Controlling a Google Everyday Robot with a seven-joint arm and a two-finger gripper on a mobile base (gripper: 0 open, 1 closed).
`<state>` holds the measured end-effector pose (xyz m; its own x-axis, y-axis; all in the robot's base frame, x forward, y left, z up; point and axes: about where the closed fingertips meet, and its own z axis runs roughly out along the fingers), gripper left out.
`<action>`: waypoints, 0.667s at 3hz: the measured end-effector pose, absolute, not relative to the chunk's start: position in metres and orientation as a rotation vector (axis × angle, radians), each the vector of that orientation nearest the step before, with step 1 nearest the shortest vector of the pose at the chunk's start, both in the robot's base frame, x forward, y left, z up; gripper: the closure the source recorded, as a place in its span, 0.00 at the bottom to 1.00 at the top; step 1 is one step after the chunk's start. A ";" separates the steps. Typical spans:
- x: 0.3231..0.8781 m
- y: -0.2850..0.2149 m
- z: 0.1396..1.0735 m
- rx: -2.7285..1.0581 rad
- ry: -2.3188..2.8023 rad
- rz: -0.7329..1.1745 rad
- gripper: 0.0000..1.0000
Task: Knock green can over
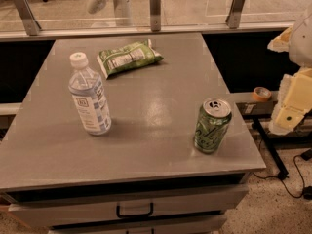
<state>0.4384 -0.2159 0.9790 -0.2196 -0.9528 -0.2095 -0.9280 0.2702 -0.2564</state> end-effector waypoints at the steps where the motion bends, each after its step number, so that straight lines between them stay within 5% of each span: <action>1: 0.438 -0.216 0.979 -1.719 2.224 -0.108 0.00; 2: 0.441 -0.211 0.972 -1.679 2.176 -0.016 0.00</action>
Offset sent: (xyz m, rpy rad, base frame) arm 0.0119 0.0225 -0.0288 0.5261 -0.0480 0.0689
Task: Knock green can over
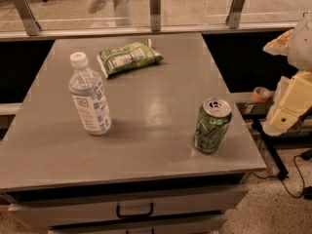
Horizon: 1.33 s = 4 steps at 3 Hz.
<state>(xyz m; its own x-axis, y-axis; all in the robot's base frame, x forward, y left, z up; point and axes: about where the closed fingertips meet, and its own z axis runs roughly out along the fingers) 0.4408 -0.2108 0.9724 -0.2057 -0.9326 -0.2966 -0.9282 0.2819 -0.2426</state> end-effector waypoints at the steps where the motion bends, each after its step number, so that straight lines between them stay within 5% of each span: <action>1: 0.454 -0.216 0.923 -1.596 2.057 0.176 0.00; 4: 0.447 -0.157 0.889 -1.281 1.571 0.771 0.00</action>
Offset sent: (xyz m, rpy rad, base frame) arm 0.0137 0.0534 -0.0594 1.0231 -0.1882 0.1435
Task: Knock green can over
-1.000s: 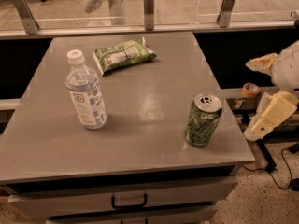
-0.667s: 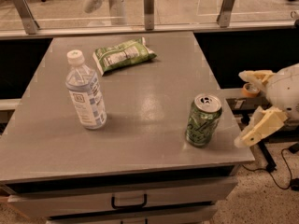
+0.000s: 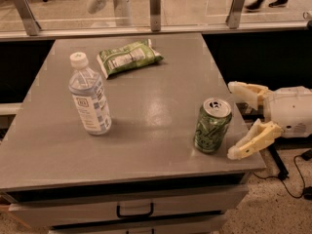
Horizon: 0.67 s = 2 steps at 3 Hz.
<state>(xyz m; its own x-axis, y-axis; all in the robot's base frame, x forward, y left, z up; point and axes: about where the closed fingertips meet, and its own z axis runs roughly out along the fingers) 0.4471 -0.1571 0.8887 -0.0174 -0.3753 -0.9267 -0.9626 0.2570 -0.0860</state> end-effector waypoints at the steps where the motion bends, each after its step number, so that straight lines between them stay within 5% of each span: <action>1: 0.441 -0.129 0.899 -1.231 1.489 0.903 0.17; 2: 0.440 -0.113 0.906 -1.218 1.441 0.949 0.39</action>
Offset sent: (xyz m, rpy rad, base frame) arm -0.0069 0.0590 0.0260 0.2372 0.0110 0.1029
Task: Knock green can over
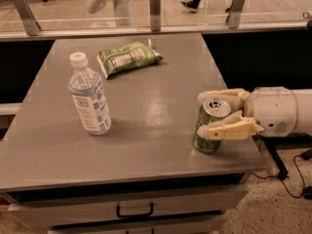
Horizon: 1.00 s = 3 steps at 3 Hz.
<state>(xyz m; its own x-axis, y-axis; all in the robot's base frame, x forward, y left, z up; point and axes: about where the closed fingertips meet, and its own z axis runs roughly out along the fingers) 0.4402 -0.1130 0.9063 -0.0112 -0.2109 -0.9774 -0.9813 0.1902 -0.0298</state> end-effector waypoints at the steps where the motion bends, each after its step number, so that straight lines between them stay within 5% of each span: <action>1: 0.447 -0.110 0.912 -1.217 1.437 0.925 0.64; 3: 0.479 -0.092 0.946 -1.484 1.488 0.477 1.00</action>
Offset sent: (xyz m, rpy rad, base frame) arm 0.0477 -0.0068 0.0488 -0.3526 -0.2293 -0.0956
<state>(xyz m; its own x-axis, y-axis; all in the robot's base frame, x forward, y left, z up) 0.4791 -0.0919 0.9458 0.1845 -0.5532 -0.8123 -0.9223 0.1882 -0.3376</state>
